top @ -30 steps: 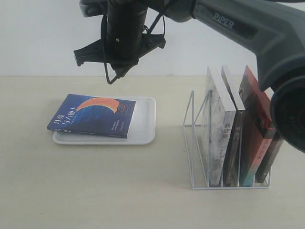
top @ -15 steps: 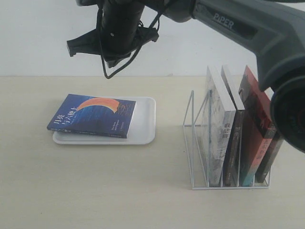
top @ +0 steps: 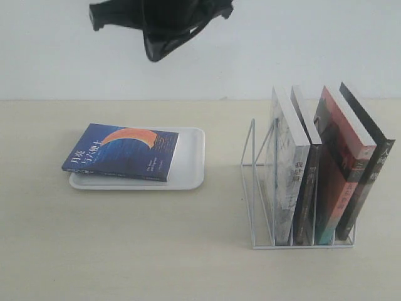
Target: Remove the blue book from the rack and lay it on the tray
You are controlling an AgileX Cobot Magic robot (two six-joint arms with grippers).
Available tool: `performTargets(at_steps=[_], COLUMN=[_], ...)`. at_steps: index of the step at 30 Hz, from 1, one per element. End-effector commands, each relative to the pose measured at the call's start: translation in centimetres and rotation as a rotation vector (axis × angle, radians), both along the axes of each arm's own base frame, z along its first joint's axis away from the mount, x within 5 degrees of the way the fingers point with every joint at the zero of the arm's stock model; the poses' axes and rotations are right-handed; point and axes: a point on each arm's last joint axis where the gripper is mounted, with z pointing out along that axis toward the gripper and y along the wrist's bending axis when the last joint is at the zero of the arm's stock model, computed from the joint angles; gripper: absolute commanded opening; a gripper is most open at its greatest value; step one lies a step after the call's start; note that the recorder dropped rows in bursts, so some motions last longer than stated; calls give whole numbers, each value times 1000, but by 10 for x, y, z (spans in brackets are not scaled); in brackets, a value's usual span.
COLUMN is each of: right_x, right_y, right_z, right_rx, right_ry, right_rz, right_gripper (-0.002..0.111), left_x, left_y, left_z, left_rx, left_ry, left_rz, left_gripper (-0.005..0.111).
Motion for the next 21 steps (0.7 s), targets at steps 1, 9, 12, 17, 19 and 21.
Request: performTargets(at_steps=[1,9,12,17,19,21], right_x=[-34,-80,-95,-130,-147,-160], right_y=[-35,-94,-112,-148,-170,-194], right_z=[43,34,9,-47,-63,-75], right_rx=[24,-85,-89,-148,-123,-56], right_ry=[-52,-154,-260,-476,-536,-565], right_rz=[10,10,55,196,211,156], right_gripper=[0,0,0,0,0,0], left_x=[0,0,0,0,0,0], left_y=[0,0,0,0,0,0], left_z=[2,2,2,2,2,2], left_rx=[1,1,1,1,1,1], left_ry=[-16,-16,-16,-16,-16,-16], left_rz=[-1,-1,-1,-1,-1,-1], left_gripper=[4,4,4,4,4,4])
